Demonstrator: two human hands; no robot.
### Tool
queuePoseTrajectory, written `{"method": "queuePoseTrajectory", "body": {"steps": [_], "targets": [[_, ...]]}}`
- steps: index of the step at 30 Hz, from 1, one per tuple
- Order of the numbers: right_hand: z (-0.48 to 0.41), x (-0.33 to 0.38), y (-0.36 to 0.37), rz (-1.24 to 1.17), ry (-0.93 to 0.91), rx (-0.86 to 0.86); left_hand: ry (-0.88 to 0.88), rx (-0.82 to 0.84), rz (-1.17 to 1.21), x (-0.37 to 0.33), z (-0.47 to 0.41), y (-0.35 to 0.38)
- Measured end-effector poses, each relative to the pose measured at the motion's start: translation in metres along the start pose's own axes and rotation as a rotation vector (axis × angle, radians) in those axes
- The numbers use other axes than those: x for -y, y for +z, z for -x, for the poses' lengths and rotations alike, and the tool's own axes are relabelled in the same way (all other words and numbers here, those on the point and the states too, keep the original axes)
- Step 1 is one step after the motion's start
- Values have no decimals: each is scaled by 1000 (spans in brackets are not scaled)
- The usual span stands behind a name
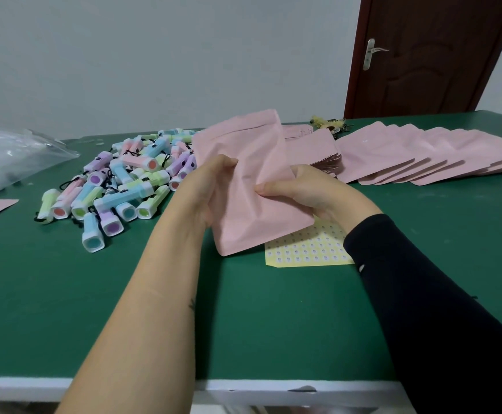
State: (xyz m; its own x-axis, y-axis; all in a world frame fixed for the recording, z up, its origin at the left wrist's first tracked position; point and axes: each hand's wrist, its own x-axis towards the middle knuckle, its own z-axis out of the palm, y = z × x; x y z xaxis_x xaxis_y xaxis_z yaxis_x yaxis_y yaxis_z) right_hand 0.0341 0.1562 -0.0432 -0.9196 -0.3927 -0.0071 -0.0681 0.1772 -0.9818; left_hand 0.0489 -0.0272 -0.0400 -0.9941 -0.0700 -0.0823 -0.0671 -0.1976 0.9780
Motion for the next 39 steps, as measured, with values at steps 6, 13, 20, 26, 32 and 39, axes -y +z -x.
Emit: {"method": "queuePoseTrajectory", "body": {"steps": [6,13,20,26,32,39], "targets": [[0,4,6,16,17,-63,45,-44,-11,-3,5,5],[-3,5,6,-121,41,-190,91,-134,-110,-1,6,8],[-4,3,9,-178,52,-182,168,-143,-213,1,4,7],[-3,2,12,-276,7,-220,133,-114,-253,2,8,11],[-7,2,-1,-474,-36,-497,-33,146,-424,-3,11,-2],[-9,1,-6,-520,-44,-543,-31,120,-431,1,10,2]]}}
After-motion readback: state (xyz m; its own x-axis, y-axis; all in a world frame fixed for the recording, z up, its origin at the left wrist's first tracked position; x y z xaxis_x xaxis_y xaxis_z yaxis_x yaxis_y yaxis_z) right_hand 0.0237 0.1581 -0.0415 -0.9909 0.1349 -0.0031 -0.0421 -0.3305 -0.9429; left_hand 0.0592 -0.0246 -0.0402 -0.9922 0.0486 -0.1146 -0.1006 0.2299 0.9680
